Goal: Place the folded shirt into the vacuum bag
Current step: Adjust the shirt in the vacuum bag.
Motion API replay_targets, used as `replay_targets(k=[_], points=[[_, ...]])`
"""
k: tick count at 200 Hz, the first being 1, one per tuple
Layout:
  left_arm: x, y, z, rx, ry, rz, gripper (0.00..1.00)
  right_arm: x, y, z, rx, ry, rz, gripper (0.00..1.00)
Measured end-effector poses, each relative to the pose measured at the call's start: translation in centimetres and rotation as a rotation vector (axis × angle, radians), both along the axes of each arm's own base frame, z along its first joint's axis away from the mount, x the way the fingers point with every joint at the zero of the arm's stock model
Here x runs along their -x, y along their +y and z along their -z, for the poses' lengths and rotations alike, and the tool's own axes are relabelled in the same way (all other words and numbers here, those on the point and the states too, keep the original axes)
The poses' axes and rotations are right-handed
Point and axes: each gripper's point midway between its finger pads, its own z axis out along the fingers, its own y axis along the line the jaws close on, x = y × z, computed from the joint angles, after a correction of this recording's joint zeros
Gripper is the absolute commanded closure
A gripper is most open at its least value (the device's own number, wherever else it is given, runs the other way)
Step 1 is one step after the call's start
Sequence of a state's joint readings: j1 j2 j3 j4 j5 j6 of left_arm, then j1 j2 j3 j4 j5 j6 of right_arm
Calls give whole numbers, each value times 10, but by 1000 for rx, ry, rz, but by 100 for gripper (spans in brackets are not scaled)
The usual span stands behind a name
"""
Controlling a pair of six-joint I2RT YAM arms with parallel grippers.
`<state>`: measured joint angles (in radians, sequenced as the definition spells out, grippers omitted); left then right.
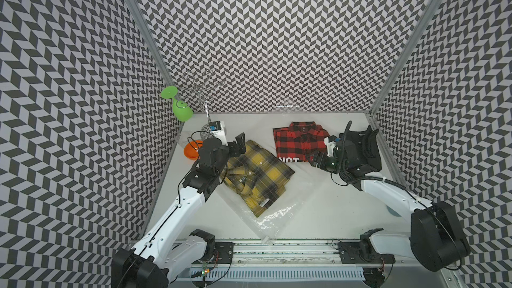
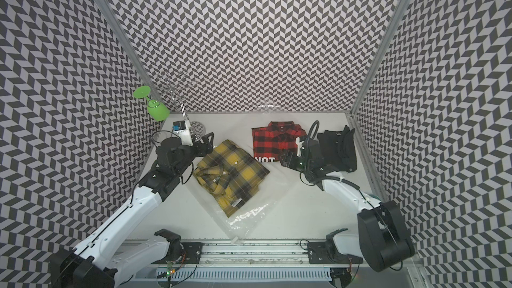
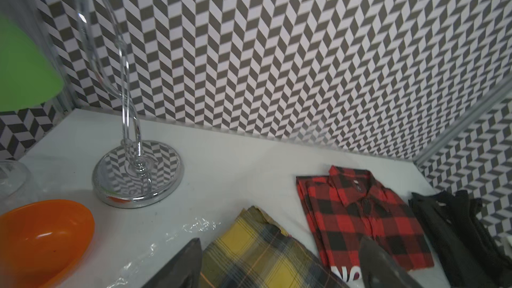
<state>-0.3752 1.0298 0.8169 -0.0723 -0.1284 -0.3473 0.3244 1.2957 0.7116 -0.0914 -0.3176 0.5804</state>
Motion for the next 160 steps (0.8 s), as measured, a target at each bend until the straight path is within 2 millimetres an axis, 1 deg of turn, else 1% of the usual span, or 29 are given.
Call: replay_targets(k=[26,39,47,61,74,79,84,92,114,133,140,145,160], points=[[6,-32,31,-53,110,65,9,20,-10,16,46,43,-3,24],[11,-52,48,-86,161,104,9,30,-14,20,70,66,-7,24],[17,-67,60,-108,191,138,9,34,-16,18,78,70,-8,24],[26,-88,76,-135,233,194,9,39,-19,9,81,51,-10,24],[31,-100,87,-138,265,227,9,41,-20,0,73,14,-11,24],[31,-101,91,-134,275,231,10,42,-20,-1,71,2,-12,24],[31,-103,94,-129,286,236,11,43,-20,0,69,-6,-13,28],[31,-106,97,-118,299,242,11,45,-18,4,41,7,0,28],[33,-112,100,-84,321,265,11,60,-9,30,-41,108,33,29],[32,-113,99,-47,326,275,12,72,9,47,-81,194,16,29],[31,-111,99,-25,328,277,13,73,17,50,-94,213,5,29],[31,-109,100,-6,331,278,16,75,22,52,-103,223,-2,29],[29,-91,107,62,348,252,18,78,36,56,-130,250,-22,28]])
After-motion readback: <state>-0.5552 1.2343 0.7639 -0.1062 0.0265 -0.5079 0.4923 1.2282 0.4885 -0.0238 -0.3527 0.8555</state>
